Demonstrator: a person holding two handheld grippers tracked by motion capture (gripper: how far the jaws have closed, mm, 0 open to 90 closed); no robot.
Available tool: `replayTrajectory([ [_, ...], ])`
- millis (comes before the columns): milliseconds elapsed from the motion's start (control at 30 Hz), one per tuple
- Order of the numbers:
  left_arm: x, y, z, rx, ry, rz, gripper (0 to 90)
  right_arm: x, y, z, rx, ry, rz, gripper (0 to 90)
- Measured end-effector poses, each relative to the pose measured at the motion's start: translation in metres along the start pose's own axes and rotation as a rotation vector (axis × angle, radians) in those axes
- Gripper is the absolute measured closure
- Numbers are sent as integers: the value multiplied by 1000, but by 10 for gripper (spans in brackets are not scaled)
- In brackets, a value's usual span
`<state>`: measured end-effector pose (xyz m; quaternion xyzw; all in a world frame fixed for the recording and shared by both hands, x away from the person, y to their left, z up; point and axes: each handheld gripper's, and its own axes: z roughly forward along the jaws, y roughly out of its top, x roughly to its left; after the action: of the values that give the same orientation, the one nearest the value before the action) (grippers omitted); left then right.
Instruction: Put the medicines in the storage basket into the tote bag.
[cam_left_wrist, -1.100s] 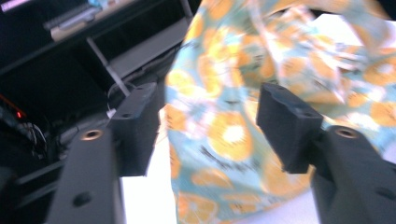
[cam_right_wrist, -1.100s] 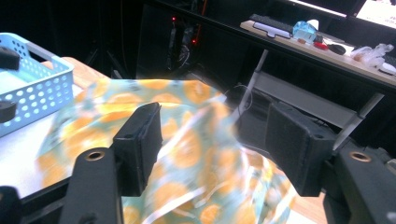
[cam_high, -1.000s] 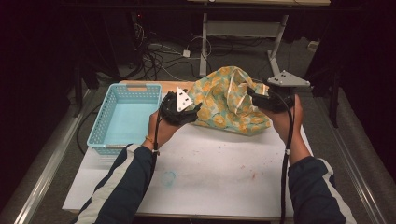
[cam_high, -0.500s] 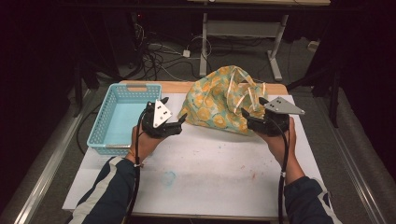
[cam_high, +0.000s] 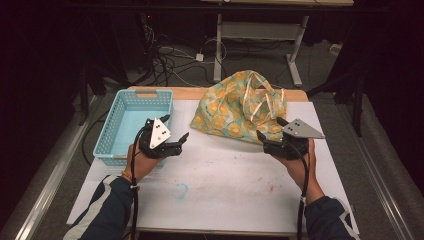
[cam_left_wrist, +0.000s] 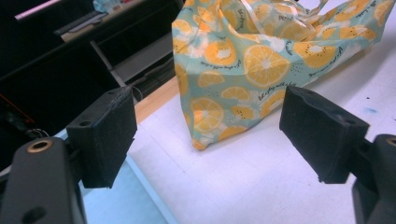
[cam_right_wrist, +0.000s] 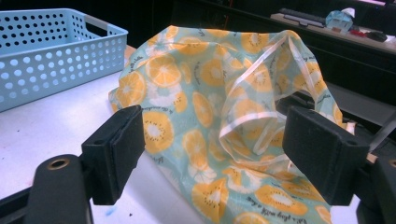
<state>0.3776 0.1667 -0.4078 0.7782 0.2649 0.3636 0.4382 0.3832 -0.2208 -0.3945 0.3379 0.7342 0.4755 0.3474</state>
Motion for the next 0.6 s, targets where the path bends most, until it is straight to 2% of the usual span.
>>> replayTrajectory([
  [133, -4, 1, -14, -30, -3, 13, 188, 3, -4, -9, -12, 16, -8, 214],
  [333, -9, -6, -26, -25, -27, 16, 187, 5, -11, -22, -20, 32, -8, 211],
  [600, -13, -20, -37, -40, -28, 18, 187, 10, -22, -37, -15, 37, -23, 191],
])
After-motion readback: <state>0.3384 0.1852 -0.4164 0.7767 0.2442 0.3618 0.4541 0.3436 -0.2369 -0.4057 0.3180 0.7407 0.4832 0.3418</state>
